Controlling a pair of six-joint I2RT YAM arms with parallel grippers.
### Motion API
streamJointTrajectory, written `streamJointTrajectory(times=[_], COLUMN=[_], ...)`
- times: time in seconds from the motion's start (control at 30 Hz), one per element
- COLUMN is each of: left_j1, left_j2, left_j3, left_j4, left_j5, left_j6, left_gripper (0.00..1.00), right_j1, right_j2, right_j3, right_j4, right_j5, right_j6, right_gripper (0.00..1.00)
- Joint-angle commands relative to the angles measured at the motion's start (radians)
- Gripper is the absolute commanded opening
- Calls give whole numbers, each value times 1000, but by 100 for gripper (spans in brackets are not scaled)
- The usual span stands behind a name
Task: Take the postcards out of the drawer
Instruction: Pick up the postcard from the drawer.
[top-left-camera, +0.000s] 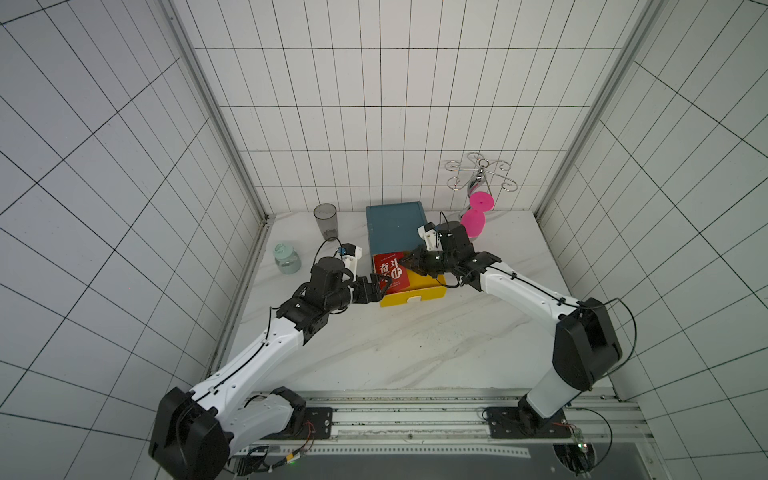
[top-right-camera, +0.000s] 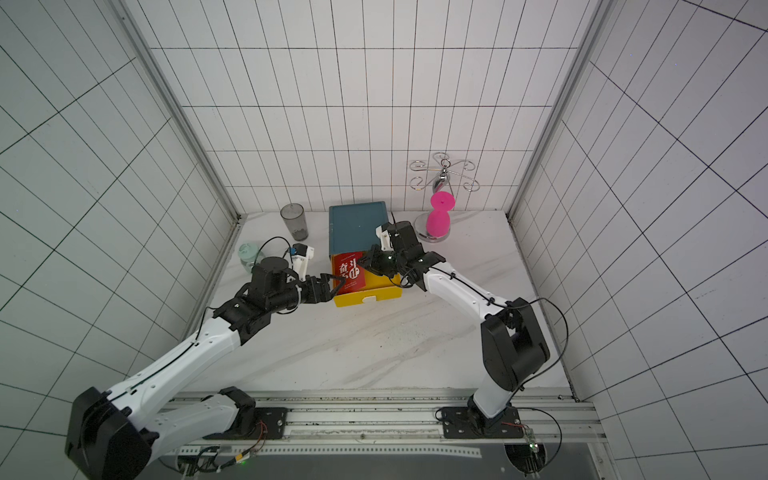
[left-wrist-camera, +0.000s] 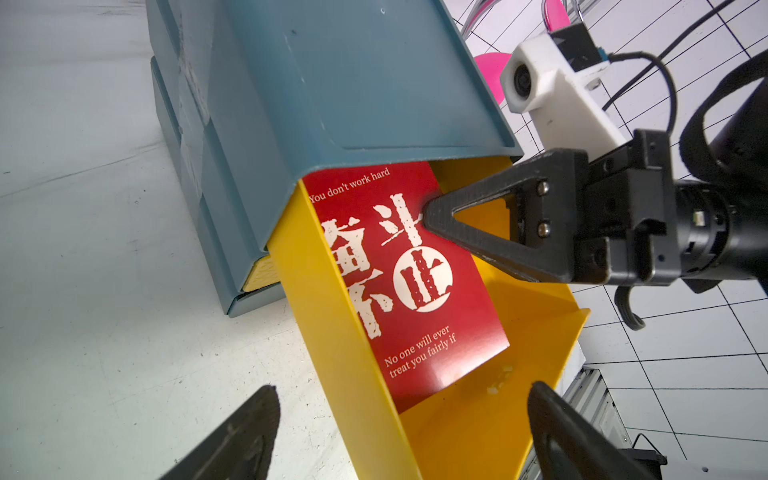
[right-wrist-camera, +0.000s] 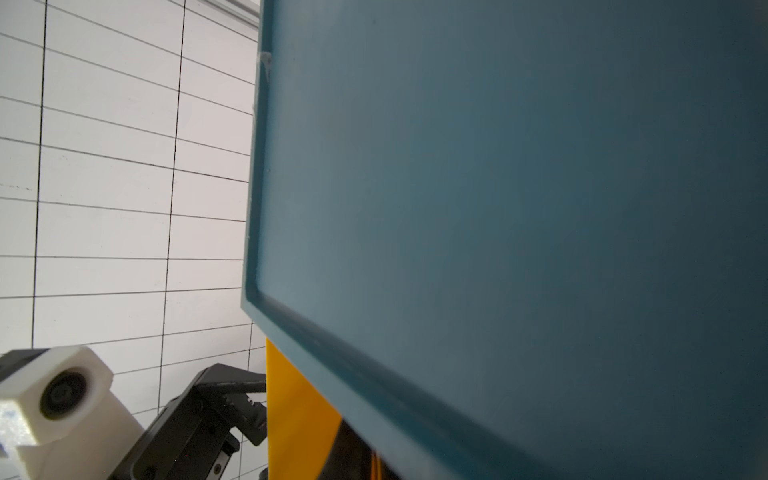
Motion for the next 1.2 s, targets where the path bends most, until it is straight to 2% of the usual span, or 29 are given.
streamJointTrajectory(times=[0.0, 0.27, 0.43, 0.67, 0.97, 1.17], left_j1=[-3, -4, 1, 22, 87, 101], left_j2=[-22, -58, -83, -77, -94, -101], left_j3=[-8, -6, -17, 6, 20, 42], left_j4=[-19, -62, -66, -81, -83, -101], left_j5=[-29, -97, -147, -136, -103, -97], left_j6=[3, 25, 49, 61, 31, 71], left_gripper=[92, 94, 96, 96, 97, 97], right_j1=[-15, -37, -65, -85, -110, -115], right_j2=[-16, -32, -30, -47, -98, -166], right_j3=[-23, -1, 13, -7, -50, -110], right_j4=[12, -33, -26, 79, 82, 148], right_j5=[-5, -12, -79, -153, -249, -295], right_j6=[-1, 54, 131, 268, 328, 369], right_gripper=[2, 0, 0, 0, 0, 0])
